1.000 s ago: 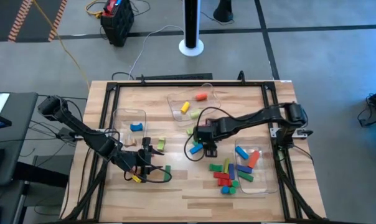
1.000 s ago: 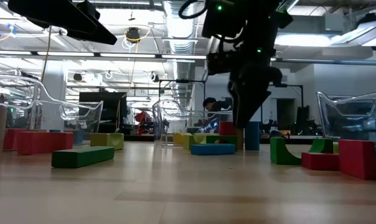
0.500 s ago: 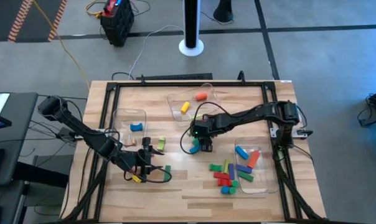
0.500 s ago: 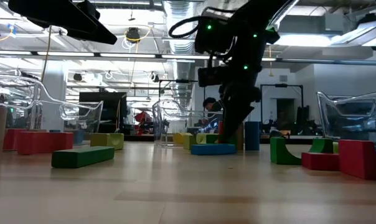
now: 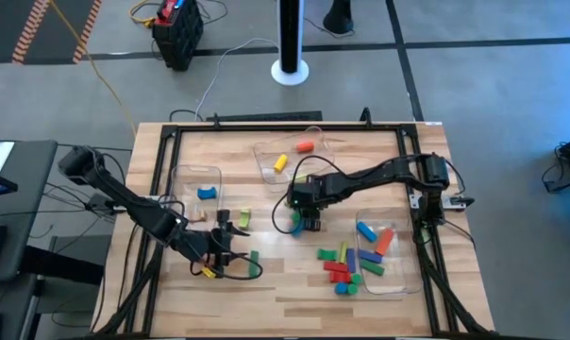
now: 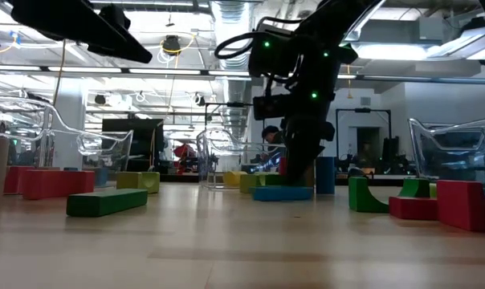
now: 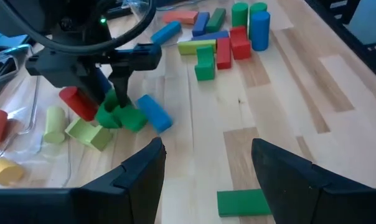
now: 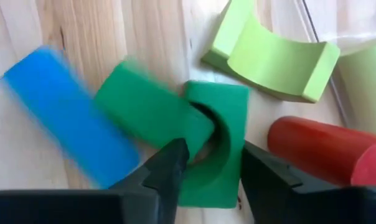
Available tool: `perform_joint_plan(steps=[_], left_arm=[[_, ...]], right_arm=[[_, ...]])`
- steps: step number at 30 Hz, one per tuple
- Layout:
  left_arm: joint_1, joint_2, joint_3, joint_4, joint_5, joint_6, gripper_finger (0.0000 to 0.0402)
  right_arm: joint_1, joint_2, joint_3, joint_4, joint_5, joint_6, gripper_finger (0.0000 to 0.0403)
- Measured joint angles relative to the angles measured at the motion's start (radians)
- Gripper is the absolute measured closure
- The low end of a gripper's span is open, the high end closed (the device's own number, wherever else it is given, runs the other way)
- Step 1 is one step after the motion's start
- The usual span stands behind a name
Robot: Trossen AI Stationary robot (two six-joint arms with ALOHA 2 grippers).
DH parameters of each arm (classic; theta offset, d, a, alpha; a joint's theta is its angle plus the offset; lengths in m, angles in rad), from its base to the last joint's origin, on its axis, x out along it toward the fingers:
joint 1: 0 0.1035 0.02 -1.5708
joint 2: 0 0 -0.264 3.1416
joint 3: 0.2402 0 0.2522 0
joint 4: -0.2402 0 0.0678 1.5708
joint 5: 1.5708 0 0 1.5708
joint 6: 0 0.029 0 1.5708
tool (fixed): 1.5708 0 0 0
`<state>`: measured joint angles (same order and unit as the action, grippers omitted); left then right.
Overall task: Sort blocks by size
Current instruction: Put the green arch block into the left transparent bin
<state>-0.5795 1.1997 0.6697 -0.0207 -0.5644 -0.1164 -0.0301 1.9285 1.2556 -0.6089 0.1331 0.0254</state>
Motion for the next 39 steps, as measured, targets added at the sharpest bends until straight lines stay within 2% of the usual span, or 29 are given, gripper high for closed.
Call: perform_joint_plan(steps=[6, 12, 21, 32, 36, 39], left_arm=[[0.001, 0.067, 0.0, 0.041, 0.0, 0.022, 0.0169], [0.011, 0.096, 0.0, 0.064, 0.001, 0.026, 0.0169], [0.02, 0.093, 0.0, 0.124, 0.0, 0.077, 0.0169], [0.02, 0.093, 0.0, 0.205, -0.001, 0.175, 0.0169], [0.027, 0.093, 0.0, 0.254, -0.001, 0.271, 0.0169], [0.046, 0.093, 0.0, 0.295, -0.001, 0.343, 0.0169]], right_arm=[[0.018, 0.0, 0.0, -0.011, 0.003, 0.001, 0.0284], [0.029, -0.003, 0.0, -0.024, 0.003, 0.024, 0.0309], [0.048, -0.038, -0.003, -0.05, -0.004, 0.052, 0.0329], [0.096, -0.152, -0.003, -0.019, -0.004, 0.072, 0.0333], [0.121, -0.204, -0.002, 0.052, -0.014, 0.072, 0.0333], [0.139, -0.235, -0.001, 0.135, -0.083, 0.078, 0.0333]])
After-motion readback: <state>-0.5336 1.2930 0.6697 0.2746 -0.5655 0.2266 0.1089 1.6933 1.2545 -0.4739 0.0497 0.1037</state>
